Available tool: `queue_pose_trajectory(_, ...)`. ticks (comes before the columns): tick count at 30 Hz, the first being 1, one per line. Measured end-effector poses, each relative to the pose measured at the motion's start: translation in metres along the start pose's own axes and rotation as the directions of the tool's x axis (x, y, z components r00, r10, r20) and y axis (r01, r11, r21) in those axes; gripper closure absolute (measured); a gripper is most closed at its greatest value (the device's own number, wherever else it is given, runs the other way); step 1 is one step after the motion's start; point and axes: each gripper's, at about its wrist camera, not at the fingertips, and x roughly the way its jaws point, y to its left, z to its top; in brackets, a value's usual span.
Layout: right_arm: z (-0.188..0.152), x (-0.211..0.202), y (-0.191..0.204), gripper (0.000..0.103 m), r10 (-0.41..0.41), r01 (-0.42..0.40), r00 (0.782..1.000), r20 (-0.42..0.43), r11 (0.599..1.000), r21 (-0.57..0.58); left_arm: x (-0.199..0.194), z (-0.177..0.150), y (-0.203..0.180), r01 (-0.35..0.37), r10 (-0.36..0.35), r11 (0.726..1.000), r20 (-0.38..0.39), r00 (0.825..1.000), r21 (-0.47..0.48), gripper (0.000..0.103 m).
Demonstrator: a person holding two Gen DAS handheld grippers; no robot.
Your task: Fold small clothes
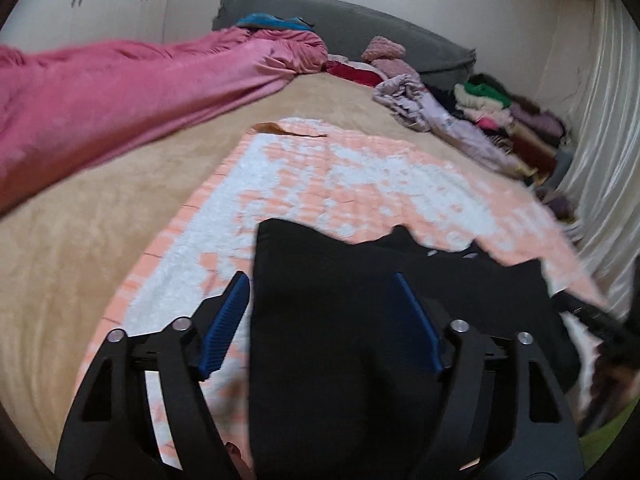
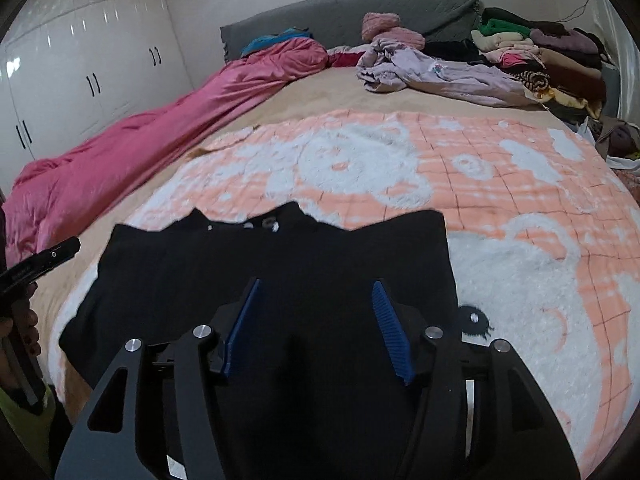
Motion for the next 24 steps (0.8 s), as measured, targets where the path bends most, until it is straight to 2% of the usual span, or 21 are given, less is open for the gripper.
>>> queue_pose_trajectory(4,0.007,0.004,-0.017,0.047,-0.088,0.088,0.996,0.001,0.996,0.024,0.011,-0.011,0.019,-0.039,0.039,0.999,-0.015,0.999,-0.011,0.035)
queue_pose_trajectory(9,0.022,0.029,-0.049,0.047,-0.166,0.169,0.985,-0.046,0.982,0.085,0.028,-0.018,0.045,-0.029,0.026,0.997,-0.059,0.998,-0.066,0.035)
queue_pose_trajectory(10,0.025,0.037,-0.055,0.047,-0.158,0.163,0.986,-0.056,0.981,0.104,0.029,-0.018,0.048,-0.022,0.017,0.997,-0.063,0.998,-0.075,0.035)
queue_pose_trajectory(13,0.031,0.051,-0.065,0.047,-0.146,0.156,0.986,-0.080,0.977,0.148,0.032,-0.017,0.054,0.011,-0.018,0.995,-0.075,0.997,-0.097,0.048)
queue_pose_trajectory(18,0.037,0.065,-0.073,0.047,-0.099,0.113,0.992,-0.084,0.976,0.188,0.036,-0.016,0.047,0.055,-0.061,0.995,-0.080,0.995,-0.086,0.048)
queue_pose_trajectory(19,0.037,0.068,-0.073,0.047,-0.082,0.097,0.993,-0.083,0.976,0.196,0.037,-0.017,0.042,0.050,-0.055,0.997,-0.083,0.995,-0.059,0.054)
queue_pose_trajectory(20,0.036,0.070,-0.073,0.048,-0.069,0.086,0.994,-0.088,0.977,0.198,0.037,-0.018,0.036,0.040,-0.042,0.999,-0.082,0.996,-0.026,0.073)
queue_pose_trajectory(21,0.036,0.070,-0.073,0.056,-0.066,0.083,0.994,-0.092,0.977,0.194,0.038,-0.020,0.031,0.024,-0.023,1.000,-0.076,0.997,0.011,0.087)
queue_pose_trajectory(22,0.035,0.070,-0.072,0.072,-0.073,0.089,0.993,-0.093,0.978,0.187,0.038,-0.021,0.027,0.004,-0.001,0.999,-0.072,0.997,0.037,0.098)
queue_pose_trajectory(24,0.035,0.066,-0.071,0.085,-0.062,0.075,0.995,-0.072,0.980,0.184,0.035,-0.022,0.022,-0.017,0.020,0.998,-0.050,0.999,0.067,0.098)
